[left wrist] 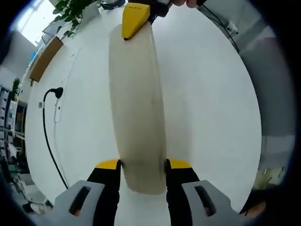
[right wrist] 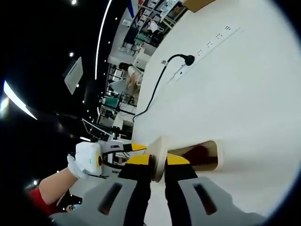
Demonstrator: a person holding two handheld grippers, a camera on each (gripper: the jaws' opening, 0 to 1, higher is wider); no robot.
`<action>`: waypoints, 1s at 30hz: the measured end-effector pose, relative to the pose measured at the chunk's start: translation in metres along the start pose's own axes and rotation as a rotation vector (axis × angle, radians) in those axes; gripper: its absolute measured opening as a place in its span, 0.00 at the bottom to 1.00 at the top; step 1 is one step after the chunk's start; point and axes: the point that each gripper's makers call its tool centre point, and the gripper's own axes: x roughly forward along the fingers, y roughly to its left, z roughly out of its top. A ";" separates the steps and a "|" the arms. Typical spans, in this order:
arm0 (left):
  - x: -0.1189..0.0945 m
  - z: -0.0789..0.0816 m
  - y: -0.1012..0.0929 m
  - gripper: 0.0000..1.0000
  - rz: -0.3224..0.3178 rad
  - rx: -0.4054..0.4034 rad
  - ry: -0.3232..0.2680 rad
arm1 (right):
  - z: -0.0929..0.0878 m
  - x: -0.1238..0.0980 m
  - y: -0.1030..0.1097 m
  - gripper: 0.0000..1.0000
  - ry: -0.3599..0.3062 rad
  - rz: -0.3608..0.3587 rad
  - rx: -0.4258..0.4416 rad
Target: Arrange the utensils inside the cutlery case until each visible utensil rests in its matching compartment.
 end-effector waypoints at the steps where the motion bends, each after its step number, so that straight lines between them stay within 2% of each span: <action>1: 0.000 0.000 -0.001 0.38 -0.002 -0.003 0.000 | 0.000 0.001 -0.001 0.07 0.003 0.000 0.003; 5: 0.004 0.001 -0.007 0.38 -0.013 -0.006 -0.006 | 0.001 0.003 -0.006 0.07 0.019 -0.008 0.014; 8: 0.006 0.001 -0.003 0.37 0.012 0.028 -0.005 | 0.001 0.006 -0.016 0.08 0.026 -0.029 0.020; 10: 0.009 0.001 -0.006 0.37 -0.011 -0.016 -0.009 | 0.001 0.008 -0.020 0.08 0.030 -0.029 0.034; 16: 0.013 0.000 -0.007 0.36 0.013 0.000 0.008 | -0.006 0.012 -0.034 0.11 0.067 -0.083 0.040; 21: 0.012 0.000 -0.009 0.36 0.023 -0.043 0.018 | -0.005 0.016 -0.044 0.14 0.089 -0.114 0.039; 24: 0.012 0.000 -0.010 0.36 0.028 -0.049 0.018 | -0.013 0.011 -0.041 0.15 0.101 -0.132 0.005; 27: 0.011 0.000 -0.011 0.36 0.036 -0.055 0.028 | -0.009 0.006 -0.043 0.15 0.082 -0.157 -0.062; 30: 0.011 0.000 -0.011 0.36 0.038 -0.058 0.032 | -0.006 0.001 -0.046 0.17 0.082 -0.178 -0.092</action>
